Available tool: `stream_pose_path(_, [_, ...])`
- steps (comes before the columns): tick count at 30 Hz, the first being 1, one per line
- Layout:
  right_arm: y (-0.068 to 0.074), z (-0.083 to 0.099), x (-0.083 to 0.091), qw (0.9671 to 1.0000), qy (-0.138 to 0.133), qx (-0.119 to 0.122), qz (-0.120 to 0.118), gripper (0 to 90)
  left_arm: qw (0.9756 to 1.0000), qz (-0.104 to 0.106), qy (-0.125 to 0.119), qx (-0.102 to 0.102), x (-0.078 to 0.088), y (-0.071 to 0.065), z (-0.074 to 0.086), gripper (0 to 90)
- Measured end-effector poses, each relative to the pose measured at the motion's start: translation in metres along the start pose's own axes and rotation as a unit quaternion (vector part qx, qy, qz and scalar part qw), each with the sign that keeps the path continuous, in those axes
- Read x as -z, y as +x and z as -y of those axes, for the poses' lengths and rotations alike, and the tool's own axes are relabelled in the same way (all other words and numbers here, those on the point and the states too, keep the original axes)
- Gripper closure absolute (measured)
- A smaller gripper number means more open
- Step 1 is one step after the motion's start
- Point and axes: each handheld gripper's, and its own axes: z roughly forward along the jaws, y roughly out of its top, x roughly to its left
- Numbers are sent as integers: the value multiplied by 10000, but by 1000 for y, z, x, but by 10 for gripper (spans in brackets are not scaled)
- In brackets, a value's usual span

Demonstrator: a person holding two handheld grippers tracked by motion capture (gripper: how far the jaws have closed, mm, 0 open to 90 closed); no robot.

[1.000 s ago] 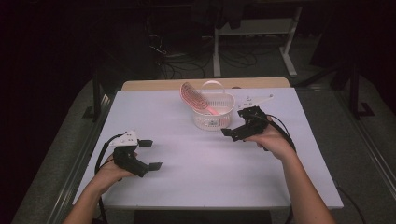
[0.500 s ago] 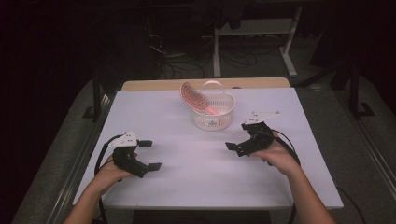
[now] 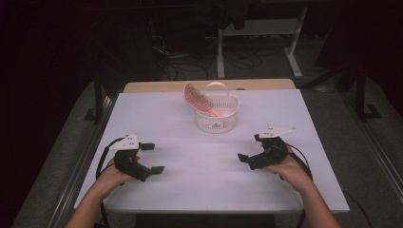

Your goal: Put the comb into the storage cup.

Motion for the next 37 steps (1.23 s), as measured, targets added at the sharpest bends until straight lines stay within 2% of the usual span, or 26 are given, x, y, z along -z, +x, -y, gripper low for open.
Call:
stream_pose_path(8, [6,14,12,9999,-132,-67,-11,0,10000,-28,-24,1,1,0,0,0])
stream_pose_path(18, [7,28,16,10000,-29,-3,-36,0,10000,-53,5,-7,0,0,1,0])
stream_pose_path(23, [6,36,18,10000,57,36,66,0,10000,-42,34,-14,-1,0,1,0])
stream_pose_path(37, [2,38,19,9999,-16,122,85,0,9999,-103,105,-10,-3,-1,2,0])
